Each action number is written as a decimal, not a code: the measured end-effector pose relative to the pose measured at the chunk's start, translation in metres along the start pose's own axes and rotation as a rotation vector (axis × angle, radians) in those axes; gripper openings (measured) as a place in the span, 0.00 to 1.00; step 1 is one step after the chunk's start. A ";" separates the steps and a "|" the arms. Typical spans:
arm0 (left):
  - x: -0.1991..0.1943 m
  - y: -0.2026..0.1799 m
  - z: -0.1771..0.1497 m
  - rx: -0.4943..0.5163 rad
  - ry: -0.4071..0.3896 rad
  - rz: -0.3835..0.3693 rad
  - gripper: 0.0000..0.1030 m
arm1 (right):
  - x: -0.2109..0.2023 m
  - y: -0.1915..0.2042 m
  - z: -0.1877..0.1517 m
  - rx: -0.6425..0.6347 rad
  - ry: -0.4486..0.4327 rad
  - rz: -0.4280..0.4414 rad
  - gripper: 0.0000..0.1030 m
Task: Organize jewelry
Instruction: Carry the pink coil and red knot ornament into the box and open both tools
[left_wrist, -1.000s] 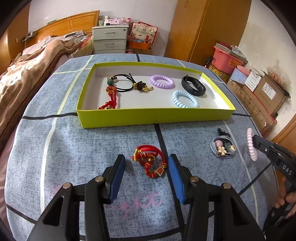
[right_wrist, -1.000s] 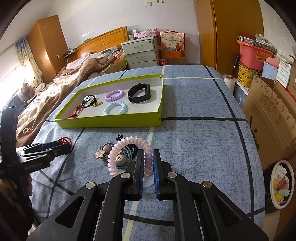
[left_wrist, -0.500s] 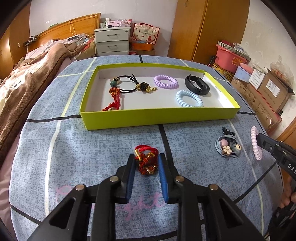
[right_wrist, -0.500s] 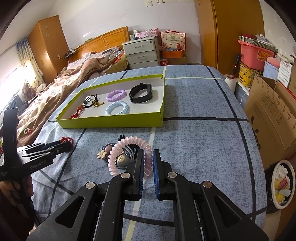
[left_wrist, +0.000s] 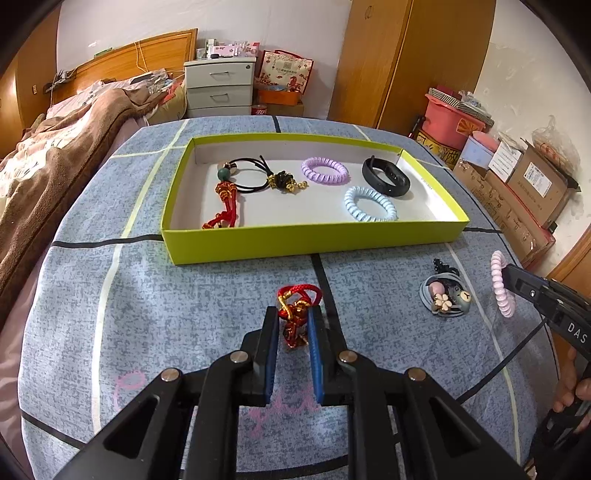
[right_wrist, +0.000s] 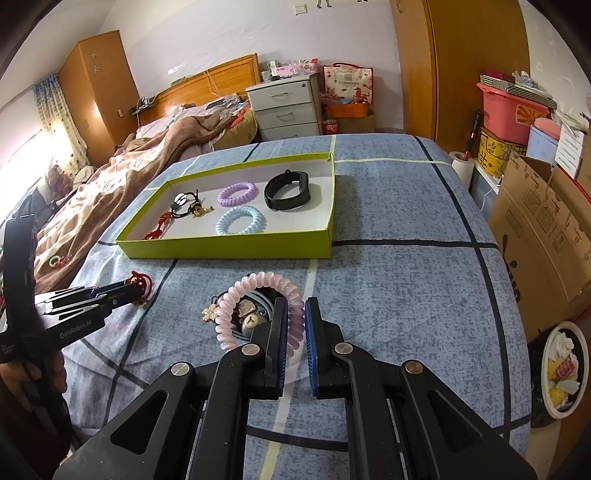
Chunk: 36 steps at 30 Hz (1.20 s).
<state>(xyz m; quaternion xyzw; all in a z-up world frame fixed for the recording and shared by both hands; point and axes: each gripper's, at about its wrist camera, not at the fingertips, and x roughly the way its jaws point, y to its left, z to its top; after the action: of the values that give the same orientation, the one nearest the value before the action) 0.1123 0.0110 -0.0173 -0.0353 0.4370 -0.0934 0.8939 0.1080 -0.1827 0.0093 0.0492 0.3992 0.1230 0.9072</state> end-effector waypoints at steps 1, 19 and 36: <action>-0.001 0.000 0.000 0.001 -0.005 0.002 0.15 | 0.001 0.001 0.000 0.000 0.000 -0.001 0.09; -0.022 0.003 0.033 0.012 -0.079 -0.050 0.13 | 0.010 0.019 0.037 -0.033 -0.015 0.028 0.09; 0.015 0.015 0.085 -0.008 -0.054 -0.084 0.13 | 0.083 0.029 0.114 -0.091 0.049 0.015 0.09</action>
<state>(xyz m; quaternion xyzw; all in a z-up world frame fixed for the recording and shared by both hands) 0.1905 0.0215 0.0215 -0.0599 0.4111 -0.1281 0.9005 0.2413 -0.1319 0.0327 0.0080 0.4151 0.1491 0.8974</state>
